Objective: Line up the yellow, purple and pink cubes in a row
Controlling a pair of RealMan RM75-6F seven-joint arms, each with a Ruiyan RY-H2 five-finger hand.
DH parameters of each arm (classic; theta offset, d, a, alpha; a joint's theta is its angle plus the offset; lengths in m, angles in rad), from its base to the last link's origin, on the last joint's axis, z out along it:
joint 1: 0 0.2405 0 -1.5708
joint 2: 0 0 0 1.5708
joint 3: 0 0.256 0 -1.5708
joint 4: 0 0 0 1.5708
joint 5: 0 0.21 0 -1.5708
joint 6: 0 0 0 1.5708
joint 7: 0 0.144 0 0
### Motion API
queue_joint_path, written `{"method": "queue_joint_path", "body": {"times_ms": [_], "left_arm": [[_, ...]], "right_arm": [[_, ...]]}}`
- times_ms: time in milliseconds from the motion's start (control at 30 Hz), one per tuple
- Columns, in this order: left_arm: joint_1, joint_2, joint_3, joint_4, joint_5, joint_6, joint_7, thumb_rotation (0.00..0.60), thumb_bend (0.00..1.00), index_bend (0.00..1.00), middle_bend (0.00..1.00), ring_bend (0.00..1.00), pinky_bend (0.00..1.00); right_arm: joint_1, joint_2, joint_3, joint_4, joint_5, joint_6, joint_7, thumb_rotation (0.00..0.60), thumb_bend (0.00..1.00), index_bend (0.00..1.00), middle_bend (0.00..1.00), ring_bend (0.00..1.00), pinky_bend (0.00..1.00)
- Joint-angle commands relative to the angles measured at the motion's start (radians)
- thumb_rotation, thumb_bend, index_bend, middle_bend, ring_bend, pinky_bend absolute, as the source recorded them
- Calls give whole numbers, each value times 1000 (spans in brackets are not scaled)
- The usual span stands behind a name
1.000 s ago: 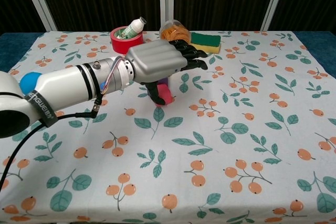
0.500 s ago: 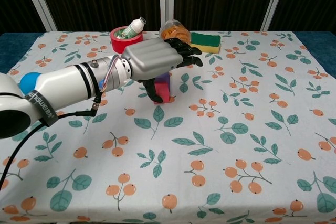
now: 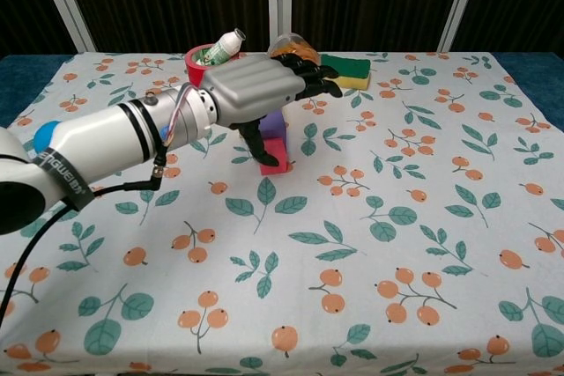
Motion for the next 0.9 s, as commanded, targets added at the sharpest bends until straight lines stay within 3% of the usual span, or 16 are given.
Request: {"method": "queue_joint_path", "body": {"times_ms": [33,267,467,700,900], "left_arm": [[42,84,-18,-116,-11,63,-21,600,0,160,12,41,62],[203,351,-96,-422,-137,204,-40,600,0,160,12,41,62],[366,543,-113,-552,-245,306,-62,600,0,160,12,41,62],[548,708,-38,-640,-323,359,-30,600,0,160,13,41,62],[667,735,23,-681,-292,452,-31,600,0,160,15,41,62]], "right_arm": [[0,0,0,1,-1,-1,6,600,238,0,0,0,0],[0,5,-11,17,-7,-21,41,600,240,0,0,0,0],[0,-5,-27,41,-21,-38,64,600,243,0,0,0,0],[31,-30,-74,117,-74,-135,145,600,254,0,0,0,1],[30,-107,-80,192,-117,-96,130,600,256,0,0,0,0]]}}
